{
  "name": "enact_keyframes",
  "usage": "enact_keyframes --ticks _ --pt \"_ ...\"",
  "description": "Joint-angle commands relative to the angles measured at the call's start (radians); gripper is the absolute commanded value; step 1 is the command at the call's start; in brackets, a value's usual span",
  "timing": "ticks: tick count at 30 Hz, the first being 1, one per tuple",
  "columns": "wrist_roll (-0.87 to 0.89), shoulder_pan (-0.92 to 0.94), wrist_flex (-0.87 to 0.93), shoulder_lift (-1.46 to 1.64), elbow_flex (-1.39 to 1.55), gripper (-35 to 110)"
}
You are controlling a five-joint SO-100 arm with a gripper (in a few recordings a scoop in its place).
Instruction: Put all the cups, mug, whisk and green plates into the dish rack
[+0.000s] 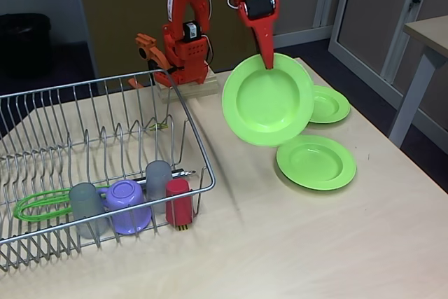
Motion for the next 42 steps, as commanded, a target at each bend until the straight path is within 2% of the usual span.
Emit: enact_keyframes --ticks 1,11,17,24,33,42 --pt "-0.064 0.041 0.04 0.034 -0.078 0" --pt "-0.207 0.365 0.028 0.256 0.071 0" --pt "-0.221 0.614 0.026 0.319 0.15 0" --pt "-0.213 0.819 -0.018 0.342 0.288 0" --pt "-0.258 0.942 -0.078 0.272 0.328 0" --pt "-0.252 0.974 -0.11 0.19 0.325 0"
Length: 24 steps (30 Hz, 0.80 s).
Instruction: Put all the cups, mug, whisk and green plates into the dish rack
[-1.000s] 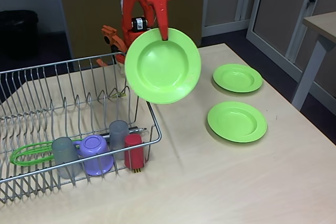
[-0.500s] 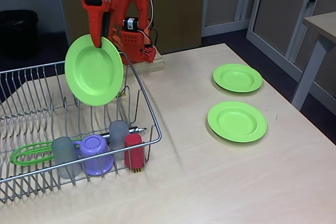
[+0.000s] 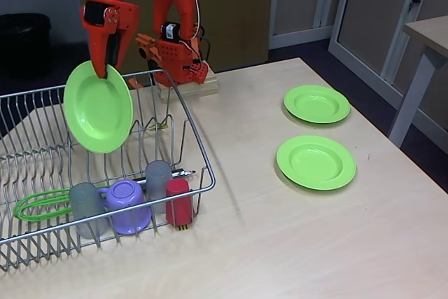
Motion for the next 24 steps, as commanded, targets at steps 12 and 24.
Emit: enact_keyframes --ticks 12,24 --pt "0.028 0.037 -0.026 -0.023 0.049 0" --pt "-0.043 0.135 -0.08 -0.095 0.067 0"
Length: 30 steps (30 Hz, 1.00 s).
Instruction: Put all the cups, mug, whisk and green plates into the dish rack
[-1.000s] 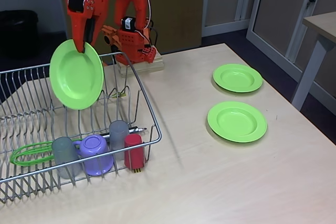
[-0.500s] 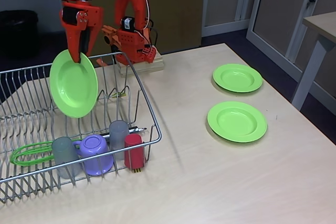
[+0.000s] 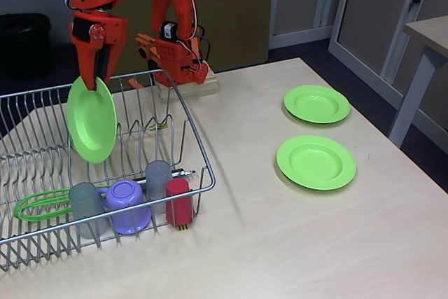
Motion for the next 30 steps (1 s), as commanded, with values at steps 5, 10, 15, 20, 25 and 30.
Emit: enact_keyframes --ticks 5,10,15,20,25,30 --pt "-0.06 0.083 -0.005 -0.071 -0.043 0" --pt "-0.098 0.117 -0.008 -0.12 -0.063 0" --pt "-0.129 0.144 -0.018 -0.146 -0.06 0" --pt "-0.155 0.167 -0.028 -0.166 -0.072 0" --pt "-0.173 0.176 -0.028 -0.195 -0.1 0" --pt "-0.183 0.178 -0.008 -0.222 -0.156 0"
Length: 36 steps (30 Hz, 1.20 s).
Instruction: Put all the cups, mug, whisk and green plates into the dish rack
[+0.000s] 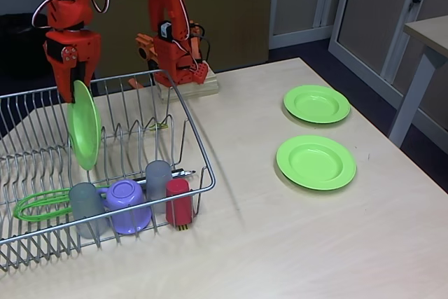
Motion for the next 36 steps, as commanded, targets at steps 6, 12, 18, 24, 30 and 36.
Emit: enact_keyframes --ticks 6,12,18,24,30,36 --pt "-0.037 0.017 0.026 -0.031 -0.101 0" --pt "-0.046 0.028 0.038 -0.064 -0.141 0" --pt "-0.051 0.052 0.041 -0.072 -0.149 0" --pt "-0.046 0.061 0.048 -0.069 -0.143 0" --pt "-0.021 0.058 0.031 -0.055 -0.092 0" --pt "-0.011 0.069 0.011 -0.043 -0.054 0"
